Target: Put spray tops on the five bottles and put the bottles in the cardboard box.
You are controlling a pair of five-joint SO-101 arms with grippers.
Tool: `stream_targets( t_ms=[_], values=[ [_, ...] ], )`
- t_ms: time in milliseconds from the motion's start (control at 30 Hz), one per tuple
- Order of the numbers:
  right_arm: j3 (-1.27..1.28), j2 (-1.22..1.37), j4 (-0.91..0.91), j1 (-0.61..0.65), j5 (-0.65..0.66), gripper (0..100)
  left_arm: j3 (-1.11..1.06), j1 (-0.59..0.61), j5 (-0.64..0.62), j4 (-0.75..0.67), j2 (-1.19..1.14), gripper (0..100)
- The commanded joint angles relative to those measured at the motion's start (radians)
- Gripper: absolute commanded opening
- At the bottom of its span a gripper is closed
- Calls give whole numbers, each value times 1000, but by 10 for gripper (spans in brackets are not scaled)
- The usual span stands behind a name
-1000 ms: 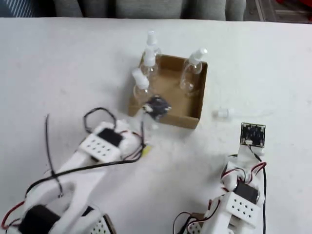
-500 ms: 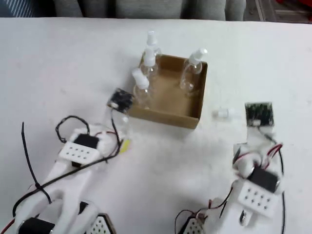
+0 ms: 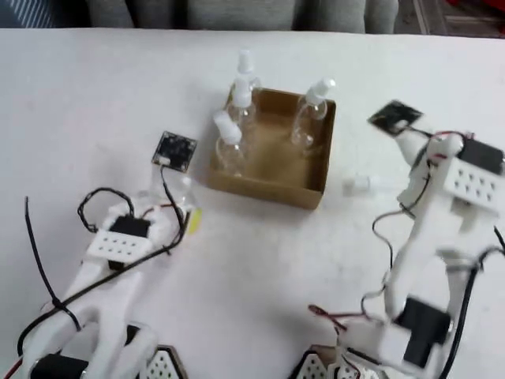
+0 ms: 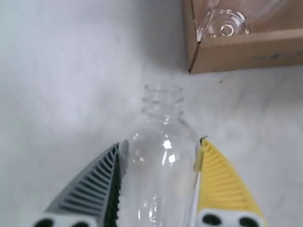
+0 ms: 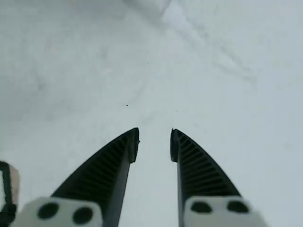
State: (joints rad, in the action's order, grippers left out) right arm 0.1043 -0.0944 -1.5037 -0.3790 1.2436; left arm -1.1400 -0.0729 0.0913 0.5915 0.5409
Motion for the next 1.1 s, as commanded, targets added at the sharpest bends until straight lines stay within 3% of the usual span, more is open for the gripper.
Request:
stream_targets(
  t_ms=[0, 100, 267, 400, 533, 733, 833, 1067],
  values=[
    [-107, 110, -12, 39, 204, 81, 3, 12, -9, -34, 35, 20],
    [-138, 171, -12, 70, 319, 108, 3, 12, -9, -34, 35, 20],
    [-160, 216, -5, 131, 391, 227, 2, 12, -9, -58, 33, 20],
    [-144, 219, -12, 179, 422, 229, -2, 12, 5, -60, 33, 20],
    [-130, 211, -7, 179, 425, 228, -38, 5, 95, -123, 35, 20],
    [-215, 208, -10, 131, 430, 132, -38, 4, 77, -129, 35, 20],
    [-311, 216, -45, 110, 431, 139, -38, 4, 77, -127, 35, 20],
    [-318, 243, -130, 99, 657, 177, -37, 8, 86, -126, 33, 20]
  ],
)
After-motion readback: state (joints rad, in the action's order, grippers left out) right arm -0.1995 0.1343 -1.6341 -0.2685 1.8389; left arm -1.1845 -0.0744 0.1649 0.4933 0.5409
